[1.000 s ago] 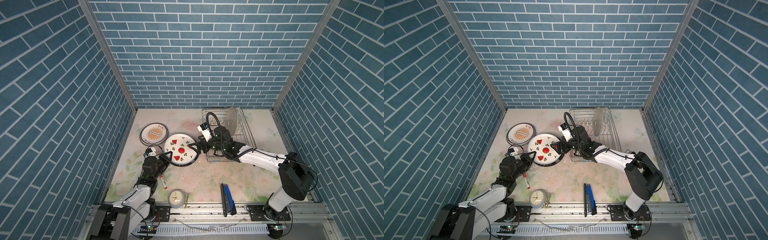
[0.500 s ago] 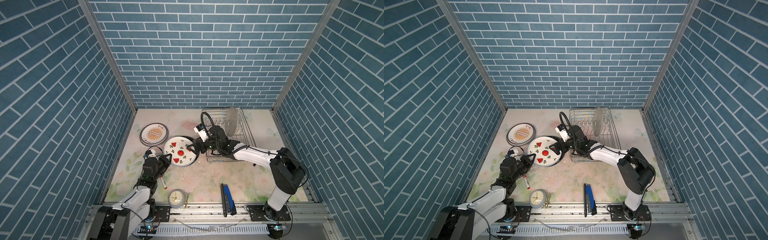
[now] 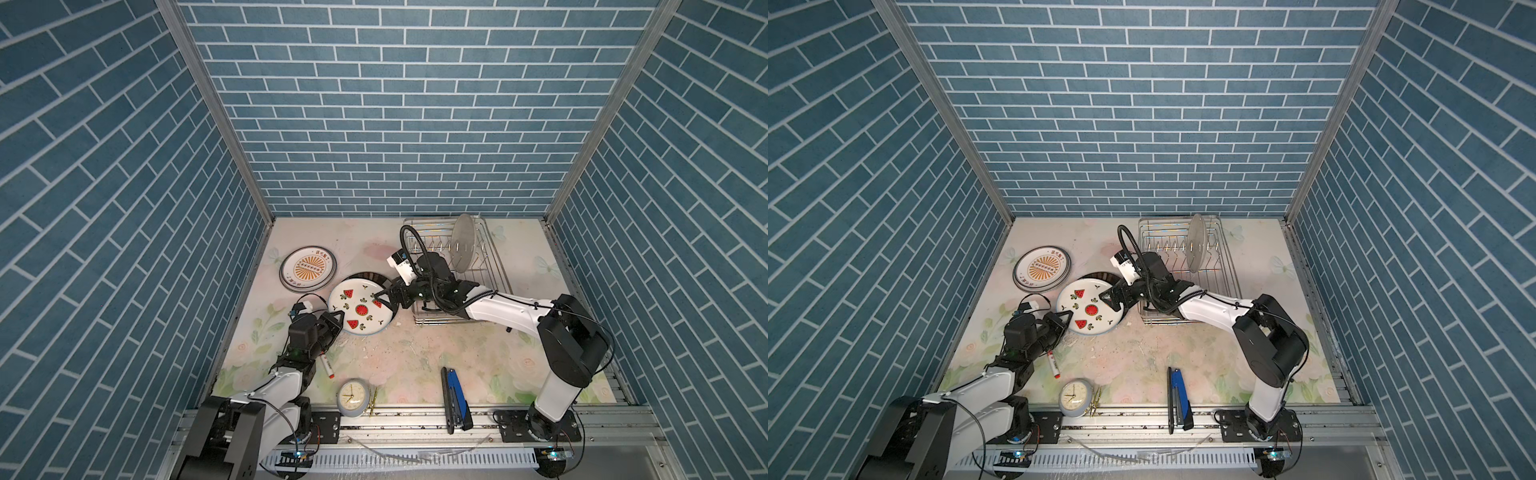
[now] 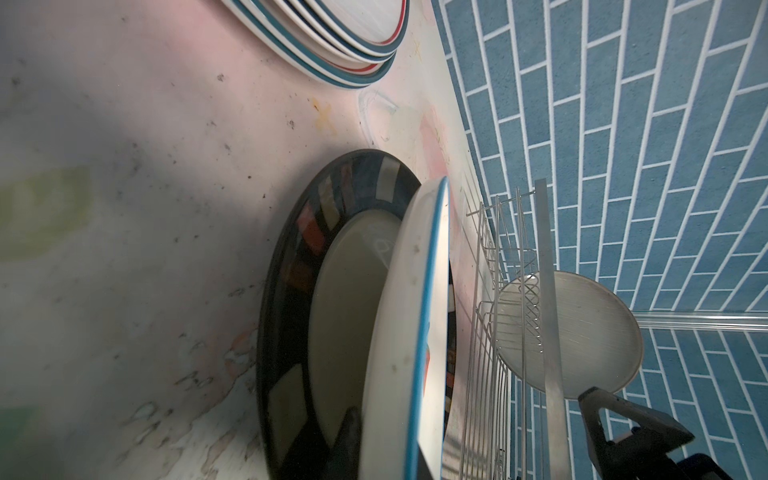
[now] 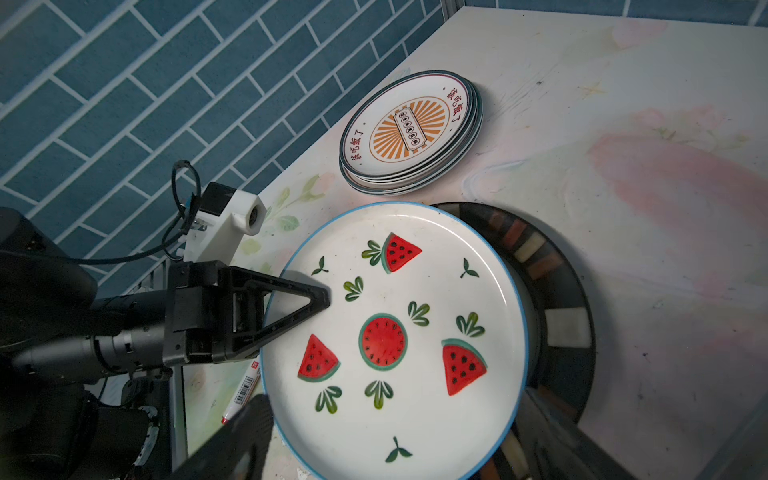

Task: Unload the plates from the dish rack

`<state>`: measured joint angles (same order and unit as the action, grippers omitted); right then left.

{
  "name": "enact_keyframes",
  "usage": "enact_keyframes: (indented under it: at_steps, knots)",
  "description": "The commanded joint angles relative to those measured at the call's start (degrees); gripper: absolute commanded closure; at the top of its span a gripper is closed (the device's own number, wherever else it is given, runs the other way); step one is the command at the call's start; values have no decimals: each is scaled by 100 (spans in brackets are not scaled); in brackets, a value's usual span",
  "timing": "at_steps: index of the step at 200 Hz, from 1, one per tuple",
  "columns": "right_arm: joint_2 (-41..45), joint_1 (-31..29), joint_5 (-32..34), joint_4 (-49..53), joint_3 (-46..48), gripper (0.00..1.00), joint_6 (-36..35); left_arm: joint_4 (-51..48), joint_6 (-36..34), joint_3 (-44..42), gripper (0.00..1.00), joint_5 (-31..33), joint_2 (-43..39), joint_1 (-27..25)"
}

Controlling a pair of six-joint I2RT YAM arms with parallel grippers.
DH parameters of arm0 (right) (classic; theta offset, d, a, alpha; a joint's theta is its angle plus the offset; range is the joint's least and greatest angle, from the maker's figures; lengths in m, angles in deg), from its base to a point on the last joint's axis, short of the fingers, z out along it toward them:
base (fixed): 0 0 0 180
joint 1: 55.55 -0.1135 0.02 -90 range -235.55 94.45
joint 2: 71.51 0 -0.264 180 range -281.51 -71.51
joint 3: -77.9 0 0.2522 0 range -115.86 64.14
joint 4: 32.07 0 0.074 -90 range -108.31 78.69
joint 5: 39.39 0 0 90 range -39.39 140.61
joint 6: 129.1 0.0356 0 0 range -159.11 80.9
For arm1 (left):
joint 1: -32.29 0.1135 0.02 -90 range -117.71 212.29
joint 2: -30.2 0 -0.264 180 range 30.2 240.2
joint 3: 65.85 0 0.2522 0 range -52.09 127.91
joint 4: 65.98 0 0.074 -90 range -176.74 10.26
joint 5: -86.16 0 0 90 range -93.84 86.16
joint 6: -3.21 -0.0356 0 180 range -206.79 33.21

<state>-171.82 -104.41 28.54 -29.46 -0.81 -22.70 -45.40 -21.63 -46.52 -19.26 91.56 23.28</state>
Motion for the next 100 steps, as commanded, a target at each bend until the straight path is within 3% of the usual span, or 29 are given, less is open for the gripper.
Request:
enact_keyframes:
  at_steps: [1, 100]
  knots:
    - [16, -45, 0, 27, -187, 7, -226, 633, 3, 296, 89, 1, 59, 23]
    - [-41, -47, 79, 115, -215, 8, -278, 564, -75, 643, 77, 78, 804, 14]
